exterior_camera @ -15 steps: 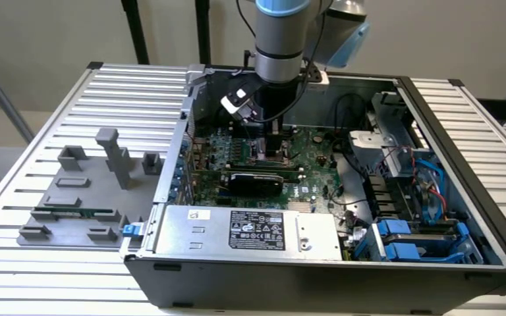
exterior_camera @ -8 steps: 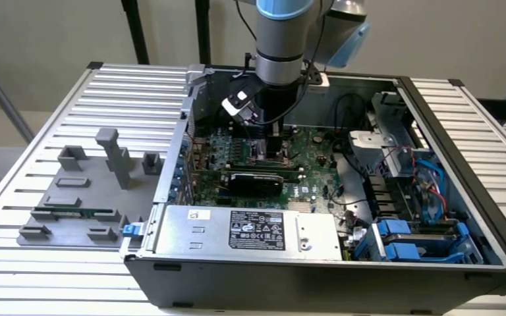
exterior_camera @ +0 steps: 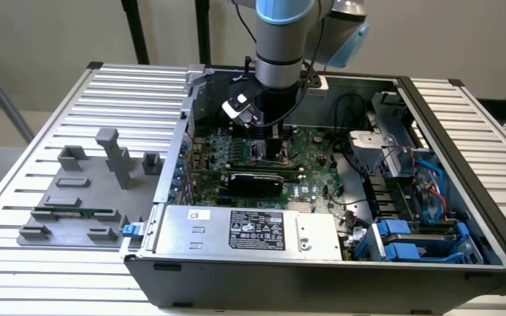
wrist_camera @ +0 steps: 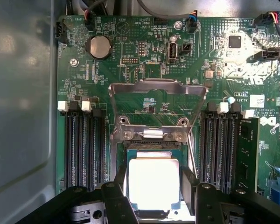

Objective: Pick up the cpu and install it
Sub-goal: 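Place the cpu into insertion slot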

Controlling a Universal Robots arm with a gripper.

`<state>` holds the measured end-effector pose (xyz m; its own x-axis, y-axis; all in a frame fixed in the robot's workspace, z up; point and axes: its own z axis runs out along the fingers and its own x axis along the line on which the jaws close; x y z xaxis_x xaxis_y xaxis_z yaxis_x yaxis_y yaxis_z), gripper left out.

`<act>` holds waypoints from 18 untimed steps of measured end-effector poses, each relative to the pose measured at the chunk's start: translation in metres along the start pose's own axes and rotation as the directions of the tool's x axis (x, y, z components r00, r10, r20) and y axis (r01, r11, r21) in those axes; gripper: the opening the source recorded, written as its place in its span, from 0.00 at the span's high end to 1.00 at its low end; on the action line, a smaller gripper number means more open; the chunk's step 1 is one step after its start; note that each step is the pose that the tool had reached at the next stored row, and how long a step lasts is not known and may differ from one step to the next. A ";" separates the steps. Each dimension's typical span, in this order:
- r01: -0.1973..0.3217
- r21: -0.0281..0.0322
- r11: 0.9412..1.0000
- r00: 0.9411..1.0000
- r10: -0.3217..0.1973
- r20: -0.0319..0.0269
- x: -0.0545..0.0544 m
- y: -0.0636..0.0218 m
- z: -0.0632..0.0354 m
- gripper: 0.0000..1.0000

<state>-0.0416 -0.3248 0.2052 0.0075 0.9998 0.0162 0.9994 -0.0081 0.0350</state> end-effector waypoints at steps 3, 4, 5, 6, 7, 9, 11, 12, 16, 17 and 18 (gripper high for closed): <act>-0.005 0.000 1.000 1.000 0.005 0.000 0.001 0.0000 0.0020 0.45; -0.006 0.000 1.000 1.000 0.006 0.000 0.001 0.0000 0.0025 0.45; -0.007 0.000 1.000 1.000 0.007 0.000 0.001 0.0001 0.0030 0.45; -0.009 0.000 1.000 1.000 0.009 0.000 0.001 0.0001 0.0035 0.45; -0.013 0.000 1.000 1.000 0.013 0.000 0.001 0.0002 0.0040 0.45; -0.021 0.000 1.000 1.000 0.021 0.002 0.001 0.0003 0.0047 0.45; -0.023 0.000 1.000 1.000 0.023 0.004 0.002 0.0003 0.0053 0.45; -0.024 -0.001 1.000 1.000 0.024 0.006 0.002 0.0004 0.0055 0.45; -0.025 -0.001 1.000 1.000 0.025 0.013 0.002 0.0006 0.0063 0.45; -0.025 -0.001 1.000 1.000 0.025 0.015 0.003 0.0006 0.0065 0.45; -0.025 -0.001 1.000 1.000 0.025 0.015 0.003 0.0007 0.0067 0.45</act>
<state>-0.0407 -0.3218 0.1985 0.0331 0.9995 0.0016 0.9988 -0.0332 0.0354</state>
